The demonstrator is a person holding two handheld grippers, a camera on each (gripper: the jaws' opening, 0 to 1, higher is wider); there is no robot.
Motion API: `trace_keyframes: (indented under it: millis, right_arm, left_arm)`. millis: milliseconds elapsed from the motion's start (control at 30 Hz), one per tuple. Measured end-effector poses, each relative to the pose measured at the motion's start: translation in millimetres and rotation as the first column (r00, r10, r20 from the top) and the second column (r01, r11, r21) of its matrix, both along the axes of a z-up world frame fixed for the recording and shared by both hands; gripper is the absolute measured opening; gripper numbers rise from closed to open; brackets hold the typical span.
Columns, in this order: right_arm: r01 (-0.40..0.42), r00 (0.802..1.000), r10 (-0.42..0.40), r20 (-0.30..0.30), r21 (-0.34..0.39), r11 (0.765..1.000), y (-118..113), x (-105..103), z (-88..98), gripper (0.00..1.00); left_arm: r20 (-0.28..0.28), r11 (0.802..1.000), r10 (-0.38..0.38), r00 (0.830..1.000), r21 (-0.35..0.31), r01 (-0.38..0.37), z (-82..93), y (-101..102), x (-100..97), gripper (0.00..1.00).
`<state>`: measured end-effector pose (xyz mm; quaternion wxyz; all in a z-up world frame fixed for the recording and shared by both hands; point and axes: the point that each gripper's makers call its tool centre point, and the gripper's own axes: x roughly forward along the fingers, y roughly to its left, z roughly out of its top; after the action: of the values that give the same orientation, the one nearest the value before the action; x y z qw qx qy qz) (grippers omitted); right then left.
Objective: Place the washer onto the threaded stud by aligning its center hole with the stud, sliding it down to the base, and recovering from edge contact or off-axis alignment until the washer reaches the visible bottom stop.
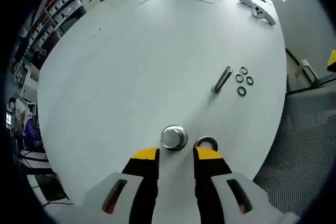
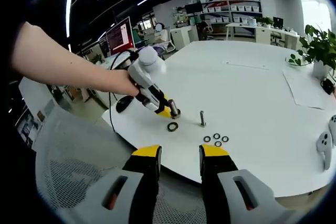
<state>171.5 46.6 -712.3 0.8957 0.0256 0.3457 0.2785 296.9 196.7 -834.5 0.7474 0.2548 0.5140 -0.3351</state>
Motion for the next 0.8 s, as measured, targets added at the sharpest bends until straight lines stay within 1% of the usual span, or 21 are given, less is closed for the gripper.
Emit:
trace_keyframes:
  millis: [100,167,200,367,433,600,800]
  right_arm:
    - [-0.008,1.0,0.008,-0.001,0.004,1.0,2,-1,0.1,0.32]
    - [-0.015,1.0,0.015,-0.003,0.006,1.0,3,-1,-0.2,0.32]
    - [-0.022,1.0,0.022,-0.005,0.004,1.0,4,-2,-0.7,0.32]
    - [-0.039,0.999,0.039,-0.016,0.001,0.999,6,-5,-2.4,0.32]
    - [-0.046,0.999,0.045,-0.016,-0.003,0.999,6,-5,-2.8,0.32]
    - [-0.054,0.998,0.053,-0.016,-0.011,0.999,7,-6,-3.6,0.32]
    - [-0.027,0.999,0.026,-0.026,-0.028,0.999,1,-4,-6.2,0.32]
  left_arm:
    - [0.002,0.997,0.059,0.998,-0.041,-0.059,2.9,3,-6.8,0.24]
    - [0.007,0.991,0.107,0.994,-0.077,-0.106,5.6,4,-9.1,0.24]
    - [0.005,0.985,0.139,0.99,-0.102,-0.138,6.9,5,-10.5,0.24]
    - [0.003,0.958,0.228,0.974,-0.178,-0.223,13.2,5,-14.7,0.25]
    - [0.005,0.949,0.248,0.969,-0.201,-0.242,14.1,4,-15.2,0.25]
    - [0.011,0.938,0.27,0.963,-0.229,-0.26,17.2,2,-16.9,0.26]
    - [0.016,0.935,0.274,0.962,-0.238,-0.263,22.9,3,-17.3,0.26]
